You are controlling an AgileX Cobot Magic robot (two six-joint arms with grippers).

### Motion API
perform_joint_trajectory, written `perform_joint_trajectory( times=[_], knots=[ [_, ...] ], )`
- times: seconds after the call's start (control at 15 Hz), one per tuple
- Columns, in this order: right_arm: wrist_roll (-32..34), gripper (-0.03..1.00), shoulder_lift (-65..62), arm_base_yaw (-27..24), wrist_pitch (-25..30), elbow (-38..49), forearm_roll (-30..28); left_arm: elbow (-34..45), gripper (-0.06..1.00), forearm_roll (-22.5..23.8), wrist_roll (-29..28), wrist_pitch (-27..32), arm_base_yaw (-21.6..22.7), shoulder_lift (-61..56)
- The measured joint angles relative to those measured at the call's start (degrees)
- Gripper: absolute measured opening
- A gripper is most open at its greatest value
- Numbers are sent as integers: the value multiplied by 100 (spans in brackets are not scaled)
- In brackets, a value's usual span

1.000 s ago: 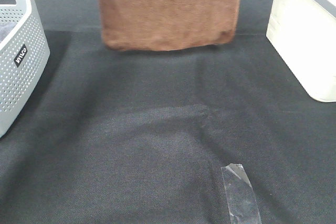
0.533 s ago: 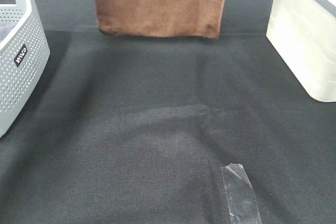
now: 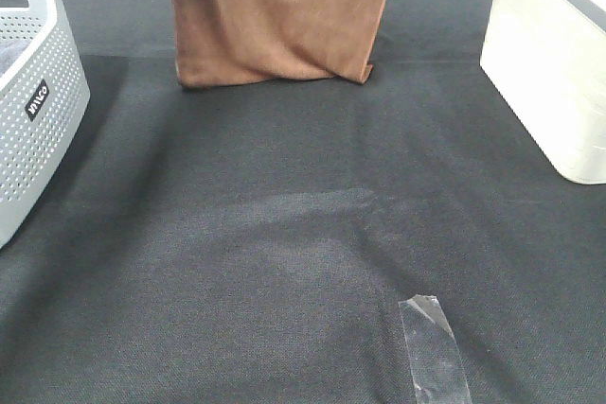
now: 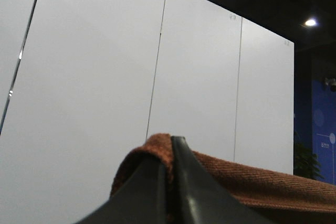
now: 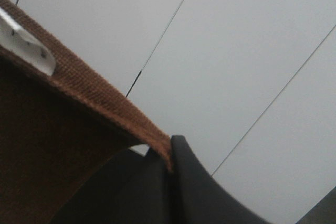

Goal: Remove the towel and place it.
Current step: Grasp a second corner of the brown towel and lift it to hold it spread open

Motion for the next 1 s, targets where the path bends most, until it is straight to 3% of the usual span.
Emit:
perform_joint_trajectory(
  times=[0.13, 0.2, 0.27, 0.4, 0.47, 0.53, 0.6, 0.73, 0.93, 1.0],
  knots=[
    [-516, 0, -69, -46, 1060, -17, 602, 6, 0, 1398, -1066, 155, 63, 6],
    [-882, 0, -138, -92, 1564, -17, 934, 6, 0, 2292, -1937, 172, 103, 6],
    [-1026, 0, -160, -109, 1748, -17, 1054, 6, 0, 2647, -2361, 160, 120, 6],
    [-1547, 0, -286, -183, 2510, -17, 1358, 6, 0, 4584, -4647, -63, 223, 6],
    [-1805, 0, -390, -201, 3008, -17, 1364, 6, 0, 6285, -6240, -476, 252, -17],
    [-1931, 0, -447, -223, 3329, -17, 1398, 6, 0, 7013, -7030, -814, 269, -34],
    [-2086, 0, -487, -229, 3713, 0, 1473, 23, 0, 7299, -7563, -1203, 298, -63],
    [-2418, 0, -676, -235, 4395, 258, 1610, 23, 0, 7471, -8073, -1856, 395, -160],
    [-2538, 0, -1140, -235, 4549, 1169, 1662, 23, 0, 7471, -8589, -3151, 688, -264],
    [-2595, 0, -1547, -235, 4555, 1833, 1662, 23, 0, 7477, -8835, -3713, 814, -269]
  ],
)
